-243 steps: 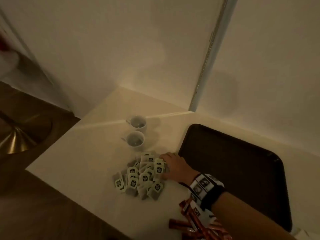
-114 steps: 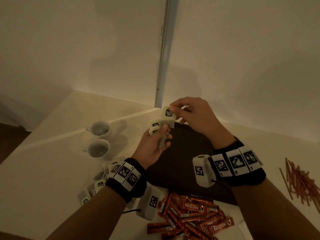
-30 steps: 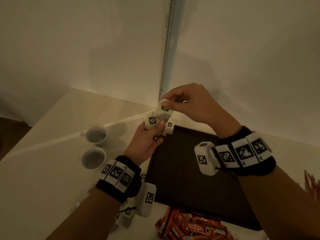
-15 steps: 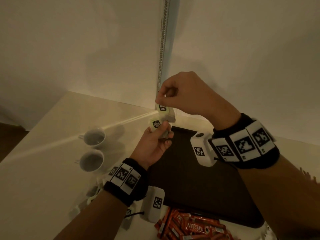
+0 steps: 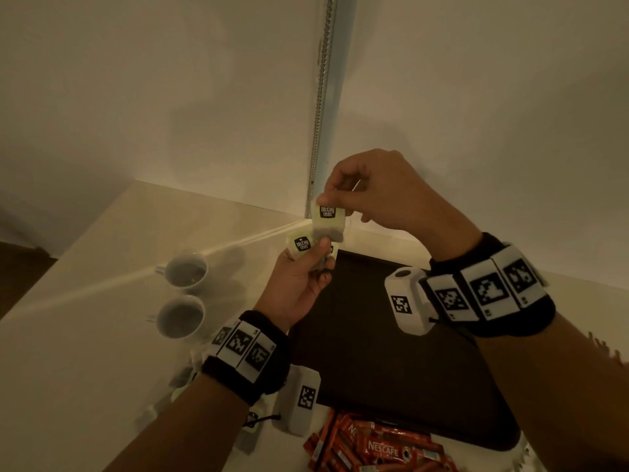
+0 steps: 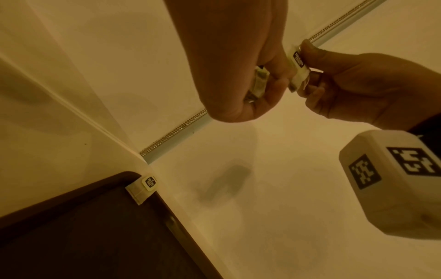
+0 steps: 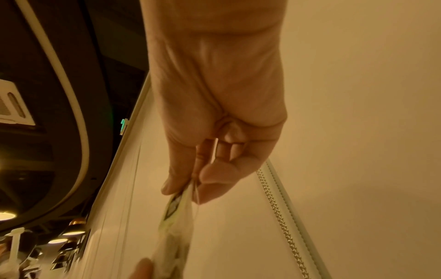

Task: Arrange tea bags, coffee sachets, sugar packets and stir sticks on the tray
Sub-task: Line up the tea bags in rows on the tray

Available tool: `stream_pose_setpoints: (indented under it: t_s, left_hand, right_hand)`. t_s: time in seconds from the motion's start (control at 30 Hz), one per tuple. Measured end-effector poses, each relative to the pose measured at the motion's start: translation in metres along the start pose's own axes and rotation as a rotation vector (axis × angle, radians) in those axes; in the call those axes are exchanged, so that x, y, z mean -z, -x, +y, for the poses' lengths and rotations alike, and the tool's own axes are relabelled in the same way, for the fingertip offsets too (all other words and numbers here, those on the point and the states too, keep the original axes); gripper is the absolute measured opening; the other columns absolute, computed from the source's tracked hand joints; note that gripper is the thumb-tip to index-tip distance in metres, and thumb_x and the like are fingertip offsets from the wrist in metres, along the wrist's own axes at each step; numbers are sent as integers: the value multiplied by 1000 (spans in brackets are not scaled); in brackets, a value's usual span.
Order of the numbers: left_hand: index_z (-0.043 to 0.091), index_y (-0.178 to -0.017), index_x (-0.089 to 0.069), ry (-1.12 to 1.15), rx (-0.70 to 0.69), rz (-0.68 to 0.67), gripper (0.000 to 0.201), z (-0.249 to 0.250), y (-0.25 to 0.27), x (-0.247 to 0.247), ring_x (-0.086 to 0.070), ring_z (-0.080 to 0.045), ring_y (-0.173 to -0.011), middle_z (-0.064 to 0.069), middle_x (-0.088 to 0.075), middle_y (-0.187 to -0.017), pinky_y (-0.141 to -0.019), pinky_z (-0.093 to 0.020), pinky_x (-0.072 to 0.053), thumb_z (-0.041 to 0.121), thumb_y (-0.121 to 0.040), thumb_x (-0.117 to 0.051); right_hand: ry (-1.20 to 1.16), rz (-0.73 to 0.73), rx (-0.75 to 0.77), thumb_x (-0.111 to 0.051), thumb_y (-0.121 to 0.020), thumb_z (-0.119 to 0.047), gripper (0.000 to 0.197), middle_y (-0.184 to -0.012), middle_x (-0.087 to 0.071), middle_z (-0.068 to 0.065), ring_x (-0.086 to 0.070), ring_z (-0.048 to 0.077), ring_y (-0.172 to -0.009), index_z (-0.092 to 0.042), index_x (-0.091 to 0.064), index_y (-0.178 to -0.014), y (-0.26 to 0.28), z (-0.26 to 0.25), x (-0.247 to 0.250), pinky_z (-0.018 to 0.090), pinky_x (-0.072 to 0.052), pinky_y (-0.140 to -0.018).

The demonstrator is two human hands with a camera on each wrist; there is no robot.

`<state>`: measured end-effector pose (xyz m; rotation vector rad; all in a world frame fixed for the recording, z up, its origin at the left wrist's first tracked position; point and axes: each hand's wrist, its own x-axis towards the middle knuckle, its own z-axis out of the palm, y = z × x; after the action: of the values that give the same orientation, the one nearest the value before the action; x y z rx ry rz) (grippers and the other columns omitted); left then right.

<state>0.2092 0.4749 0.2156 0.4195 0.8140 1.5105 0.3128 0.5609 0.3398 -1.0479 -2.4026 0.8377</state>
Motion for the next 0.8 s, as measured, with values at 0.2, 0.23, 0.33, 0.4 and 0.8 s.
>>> stream_pose_setpoints:
  t_s: [0.2, 0.23, 0.33, 0.4, 0.8]
  left_hand:
    - [17, -97, -60, -79, -48, 5, 22, 3, -1, 3, -57, -5, -58, 6, -63, -67, -48, -16, -44, 19, -75, -64]
    - [18, -103, -59, -96, -40, 4, 29, 2, -1, 5, -58, -5, -60, 6, -63, -69, -49, -16, -45, 21, -75, -64]
    - [18, -114, -60, -111, 9, 66, 32, 1, -3, 14, -60, -9, -68, 3, -64, -79, -54, -19, -48, 27, -83, -62]
    - [16, -113, -62, -60, 67, 184, 23, 3, -6, 24, -63, -16, -74, -2, -65, -85, -56, -22, -51, 26, -93, -54]
    - [8, -107, -61, 40, 52, 265, 25, 27, -26, 48, -69, -24, -83, -9, -69, -89, -65, -27, -56, 26, -97, -46]
  right_hand:
    - [-84, 6, -44, -75, -78, -27, 8, -74, -67, -4, -55, -3, -57, -22, -71, -81, 3, 15, 3, 9, -42, -48]
    - [-96, 11, -51, -75, -78, -27, 7, -74, -66, -5, -55, -3, -56, -22, -71, -81, 4, 18, 3, 8, -41, -48]
    - [-166, 26, -78, -74, -79, -22, 5, -74, -67, -3, -57, 2, -55, -22, -70, -81, 4, 32, 2, 15, -47, -50]
    - [-191, 10, -124, -72, -81, -16, 5, -77, -67, 1, -59, 5, -58, -19, -69, -83, 3, 52, -2, 15, -50, -52]
    - [98, -232, -446, -63, -88, -12, 16, -107, -65, 8, -53, 11, -88, -7, -67, -102, 1, 191, -110, 22, -43, -80]
